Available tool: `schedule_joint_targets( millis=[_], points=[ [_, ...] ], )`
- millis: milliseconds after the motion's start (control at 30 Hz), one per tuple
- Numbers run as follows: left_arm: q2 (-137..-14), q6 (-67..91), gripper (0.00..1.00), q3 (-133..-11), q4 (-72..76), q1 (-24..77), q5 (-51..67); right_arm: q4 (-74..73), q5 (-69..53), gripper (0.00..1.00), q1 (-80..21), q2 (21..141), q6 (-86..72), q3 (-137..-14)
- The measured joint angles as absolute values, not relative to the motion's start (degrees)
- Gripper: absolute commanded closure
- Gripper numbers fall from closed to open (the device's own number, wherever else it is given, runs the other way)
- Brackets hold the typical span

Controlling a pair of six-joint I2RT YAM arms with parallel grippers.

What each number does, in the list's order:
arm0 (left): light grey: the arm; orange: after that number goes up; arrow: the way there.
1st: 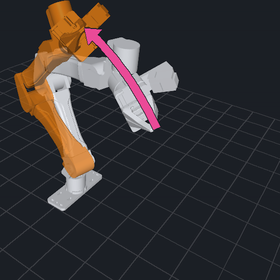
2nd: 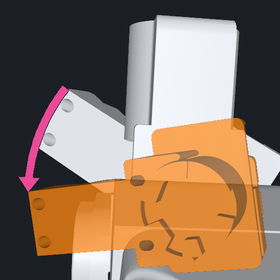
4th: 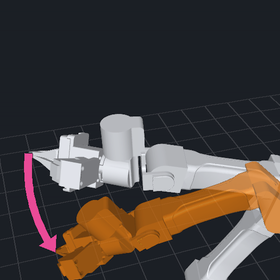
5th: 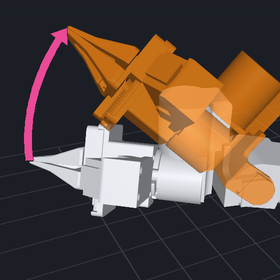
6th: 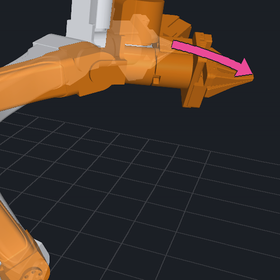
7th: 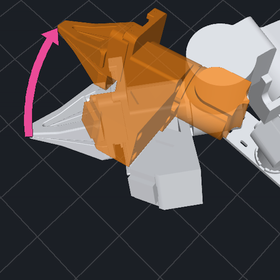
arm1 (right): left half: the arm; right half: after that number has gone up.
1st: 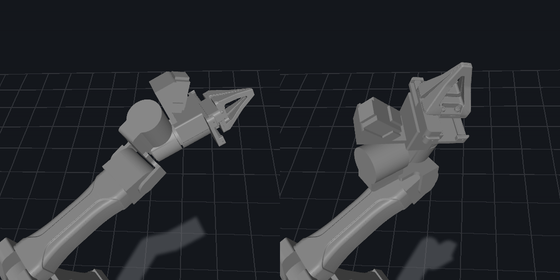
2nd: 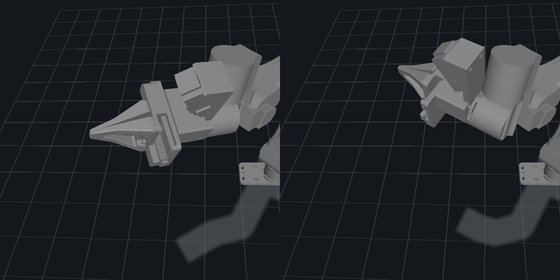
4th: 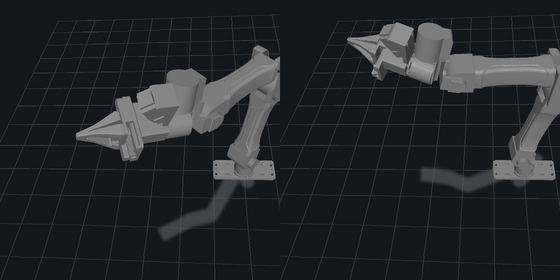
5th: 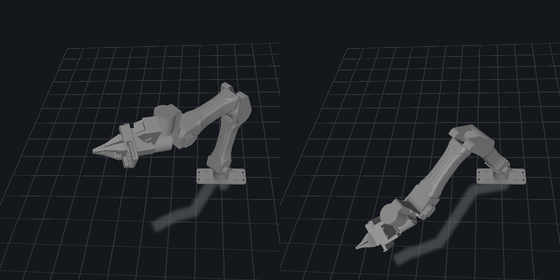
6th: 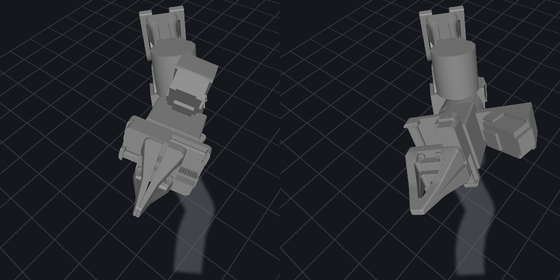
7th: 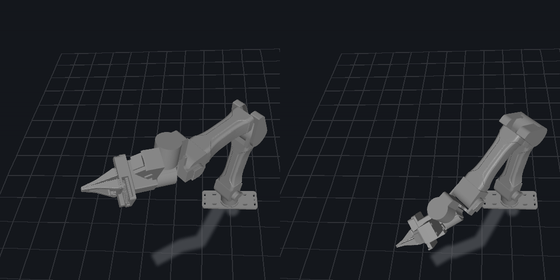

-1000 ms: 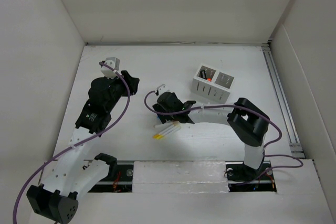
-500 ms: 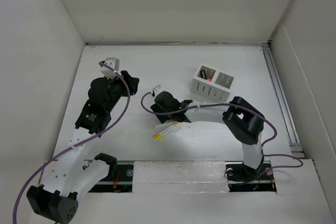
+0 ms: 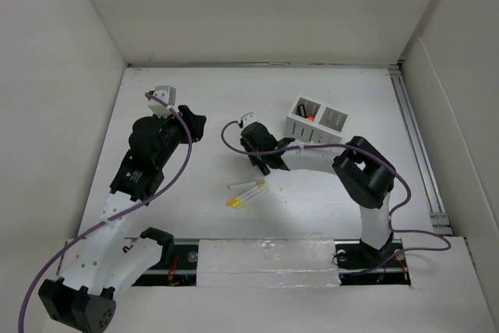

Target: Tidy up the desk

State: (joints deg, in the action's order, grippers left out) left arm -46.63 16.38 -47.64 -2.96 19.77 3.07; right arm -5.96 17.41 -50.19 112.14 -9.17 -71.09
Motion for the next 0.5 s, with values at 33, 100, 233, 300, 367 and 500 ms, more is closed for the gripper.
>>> schedule_joint_targets(
  millis=[33,100,233,300,367,500],
  points=[
    [-46.63,16.38,0.62,-47.64,-2.92,19.77,3.05,-5.65,17.98,0.74,-49.67,112.14,-9.47,-71.07],
    [-46.63,16.4,0.62,-47.64,-2.94,19.77,3.05,-5.02,19.44,0.78,-48.95,112.12,-10.22,-70.91],
    [-46.65,16.38,0.62,-47.64,-2.92,19.77,3.4,-2.87,22.61,0.88,-48.12,111.35,-12.01,-69.21],
    [-46.65,16.38,0.62,-47.64,-2.92,19.77,3.42,-2.2,23.97,0.89,-47.77,110.28,-13.23,-68.4],
    [-46.74,16.38,0.63,-47.64,-2.92,19.77,3.44,-1.37,24.88,0.91,-47.11,108.4,-14.33,-67.57],
    [-46.87,16.38,0.63,-47.64,-2.94,19.77,3.77,1.48,25.26,0.92,-44.29,101.58,-16.88,-65.3]
  ],
)
